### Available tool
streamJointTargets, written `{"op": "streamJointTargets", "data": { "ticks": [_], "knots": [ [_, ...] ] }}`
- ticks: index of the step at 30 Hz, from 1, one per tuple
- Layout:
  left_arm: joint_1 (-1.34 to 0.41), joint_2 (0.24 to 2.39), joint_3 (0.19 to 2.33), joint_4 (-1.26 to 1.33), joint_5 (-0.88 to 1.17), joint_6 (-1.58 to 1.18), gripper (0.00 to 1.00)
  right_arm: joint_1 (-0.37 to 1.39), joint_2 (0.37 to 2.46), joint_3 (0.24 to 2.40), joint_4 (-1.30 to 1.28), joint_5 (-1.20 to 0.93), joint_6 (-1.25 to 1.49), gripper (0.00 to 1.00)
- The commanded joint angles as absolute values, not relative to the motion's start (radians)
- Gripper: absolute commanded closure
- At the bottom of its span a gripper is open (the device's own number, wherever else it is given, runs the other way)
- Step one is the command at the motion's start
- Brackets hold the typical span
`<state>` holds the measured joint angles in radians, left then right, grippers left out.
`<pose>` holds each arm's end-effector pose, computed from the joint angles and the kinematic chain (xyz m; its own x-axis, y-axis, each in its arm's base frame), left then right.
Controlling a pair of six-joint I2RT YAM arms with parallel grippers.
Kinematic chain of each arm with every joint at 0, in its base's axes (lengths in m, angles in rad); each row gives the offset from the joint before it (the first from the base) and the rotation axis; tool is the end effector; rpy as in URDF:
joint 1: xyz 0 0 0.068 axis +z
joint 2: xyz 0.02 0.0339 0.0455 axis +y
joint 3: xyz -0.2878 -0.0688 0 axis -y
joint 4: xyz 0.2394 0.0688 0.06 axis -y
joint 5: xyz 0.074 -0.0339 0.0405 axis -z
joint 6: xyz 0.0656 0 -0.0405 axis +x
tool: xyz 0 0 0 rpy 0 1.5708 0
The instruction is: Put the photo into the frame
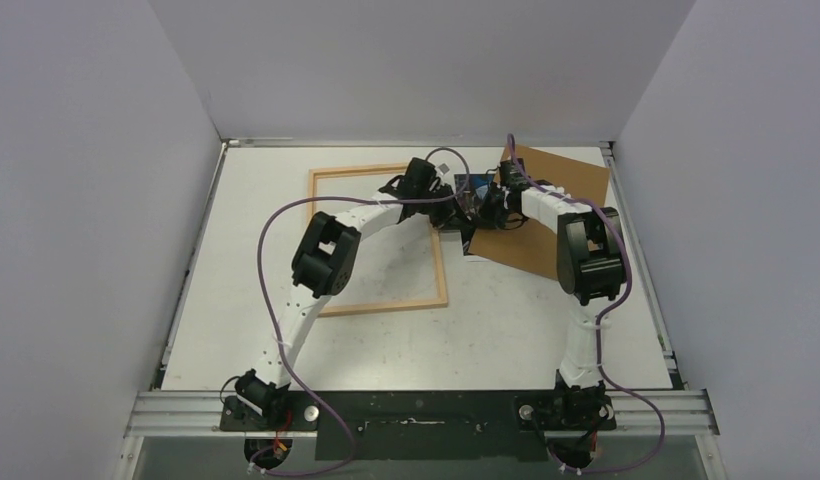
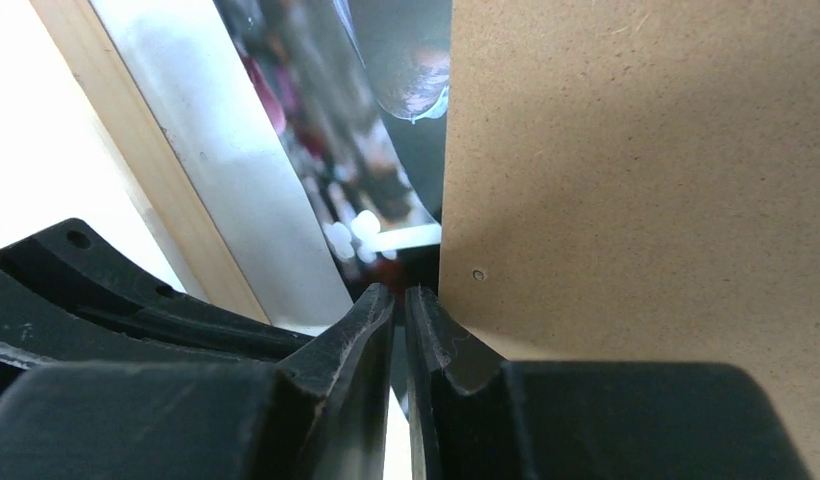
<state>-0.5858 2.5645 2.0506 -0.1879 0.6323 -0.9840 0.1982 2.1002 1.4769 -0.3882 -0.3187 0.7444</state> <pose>0.4753 -0.3619 0.1232 -0.9824 -0.1543 -0.1051 0.0072 0.5312 -0.8472 0.4539 0.1121 0.1553 -0.8483 0.4859 -0.2103 0.3056 0.7738 0.5548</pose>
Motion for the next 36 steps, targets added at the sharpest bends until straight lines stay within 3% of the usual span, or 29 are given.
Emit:
{"op": "streamJointTargets", "data": {
  "ticks": [1,7,16,29,36],
  "knots": [
    [-0.601,2.589,2.137,-0.277,0.59,-0.953,0.91,0.204,2.077,1.47,-0.387,-0.285,0.724,0.87],
    [-0.604,2.609,2.204,-0.502,0.464,-0.836,0.96,0.204,2.085,1.479,-0.416,-0.259,0.713,0.87],
    [-0.601,2.628,2.192,-0.547,0.453,-0.836,0.97,0.2,2.068,1.471,-0.477,-0.165,0.697,0.87],
    [-0.589,2.636,2.179,-0.536,0.448,-0.874,0.98,0.163,1.881,1.255,-0.464,-0.038,0.657,0.89],
    [-0.581,2.615,2.186,-0.536,0.462,-0.874,0.98,0.222,1.749,1.236,-0.526,0.164,0.52,0.91]
  ]
}}
